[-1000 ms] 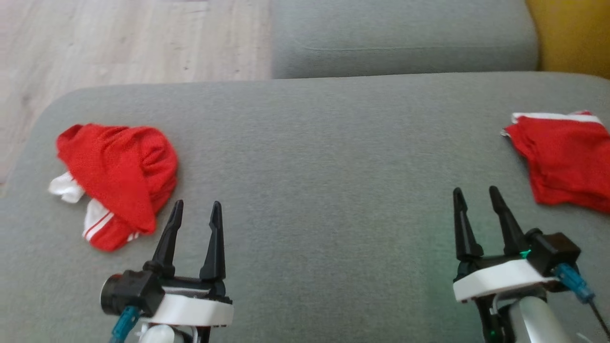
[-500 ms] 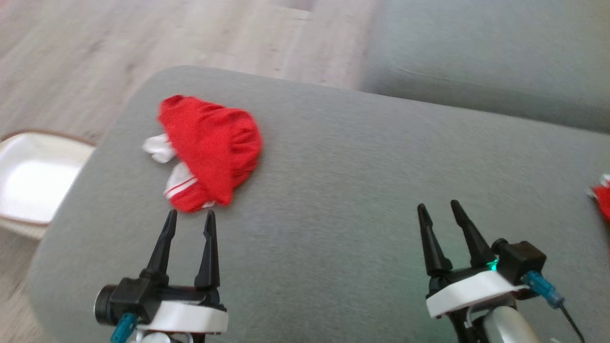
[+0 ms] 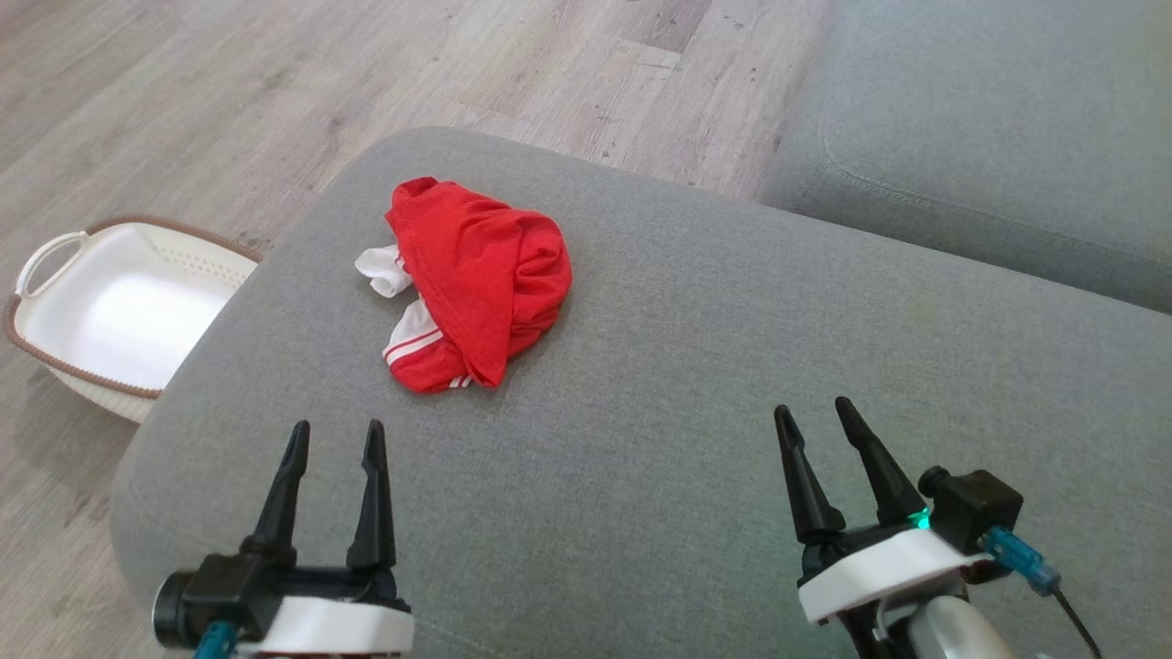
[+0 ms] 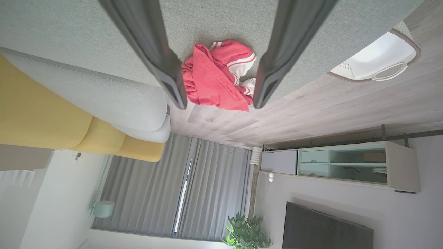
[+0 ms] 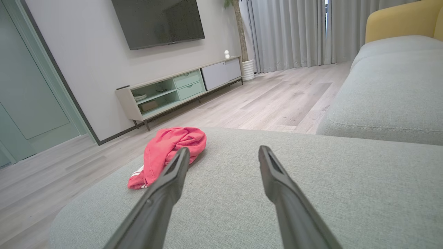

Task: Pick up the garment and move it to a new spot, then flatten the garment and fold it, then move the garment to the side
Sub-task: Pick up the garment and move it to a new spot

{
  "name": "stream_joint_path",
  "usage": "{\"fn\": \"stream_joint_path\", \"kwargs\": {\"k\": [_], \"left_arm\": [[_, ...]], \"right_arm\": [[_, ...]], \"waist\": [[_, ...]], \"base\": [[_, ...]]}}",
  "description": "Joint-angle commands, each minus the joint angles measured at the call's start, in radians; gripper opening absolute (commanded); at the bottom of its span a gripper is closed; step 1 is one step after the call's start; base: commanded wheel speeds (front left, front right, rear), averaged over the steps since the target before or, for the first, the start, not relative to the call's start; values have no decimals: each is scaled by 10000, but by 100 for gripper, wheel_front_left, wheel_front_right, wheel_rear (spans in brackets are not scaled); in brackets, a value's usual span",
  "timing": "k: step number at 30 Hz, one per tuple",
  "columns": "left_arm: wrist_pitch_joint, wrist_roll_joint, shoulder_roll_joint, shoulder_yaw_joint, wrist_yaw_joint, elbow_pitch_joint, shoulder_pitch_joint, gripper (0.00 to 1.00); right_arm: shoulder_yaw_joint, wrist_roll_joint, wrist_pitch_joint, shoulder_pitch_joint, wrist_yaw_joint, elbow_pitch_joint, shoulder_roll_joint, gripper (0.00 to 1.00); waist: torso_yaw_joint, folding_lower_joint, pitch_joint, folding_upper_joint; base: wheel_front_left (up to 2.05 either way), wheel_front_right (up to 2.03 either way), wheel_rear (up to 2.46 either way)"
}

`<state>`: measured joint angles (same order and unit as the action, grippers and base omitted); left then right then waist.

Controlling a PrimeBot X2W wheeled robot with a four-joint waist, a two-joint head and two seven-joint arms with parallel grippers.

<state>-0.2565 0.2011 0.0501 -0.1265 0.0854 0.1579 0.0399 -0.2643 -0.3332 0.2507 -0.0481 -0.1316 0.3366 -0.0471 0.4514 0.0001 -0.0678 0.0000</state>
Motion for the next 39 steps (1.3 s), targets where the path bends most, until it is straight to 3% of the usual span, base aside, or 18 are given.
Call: {"fn": "stream_joint_path", "kwargs": {"k": [1, 7, 12, 18, 24, 28, 34, 39], "left_arm": [[-53, -29, 1, 421, -10, -368, -419, 100], [-53, -41, 1, 812, 48, -443, -653, 100], [-53, -95, 98, 1324, 161, -232, -1523, 100], [-41, -148, 900, 1778, 280, 1002, -3690, 100], [915, -30, 1783, 1574, 380, 2942, -5858, 100], [1959, 781, 2201, 1216, 440, 4616, -7458, 100], [3412, 2994, 2517, 820, 449, 6378, -9151, 100], [4194, 3656, 2974, 557, 450, 7623, -9929, 100]], "right_arm": [[-182, -4, 110, -362, 9, -278, -32, 100], [31, 165, 110, -380, 9, -383, -32, 100], [282, 764, 110, -742, 9, -559, -32, 100], [817, 1504, -3, -1423, 9, -1176, -32, 100], [1272, 2109, -515, -1768, 9, -2245, -52, 100], [1431, 2380, -909, -1933, 9, -3123, -185, 100], [1472, 2543, -1306, -2035, 9, -3932, -323, 100], [1443, 2583, -1441, -1982, 9, -4300, -383, 100]], "waist": [[-18, -1, 2, 0], [-145, -1, 343, 0], [-488, -1, 1313, 0], [-896, -1, 2948, 0], [-1116, -1, 4073, 0], [-1305, -1, 4745, 0], [-1593, -1, 5376, 0], [-1835, -1, 5658, 0]], "base": [[0, 0, 0], [0, 0, 0], [0, 0, 0], [0, 0, 0], [0, 0, 0], [0, 0, 0], [0, 0, 0], [0, 0, 0]]}}
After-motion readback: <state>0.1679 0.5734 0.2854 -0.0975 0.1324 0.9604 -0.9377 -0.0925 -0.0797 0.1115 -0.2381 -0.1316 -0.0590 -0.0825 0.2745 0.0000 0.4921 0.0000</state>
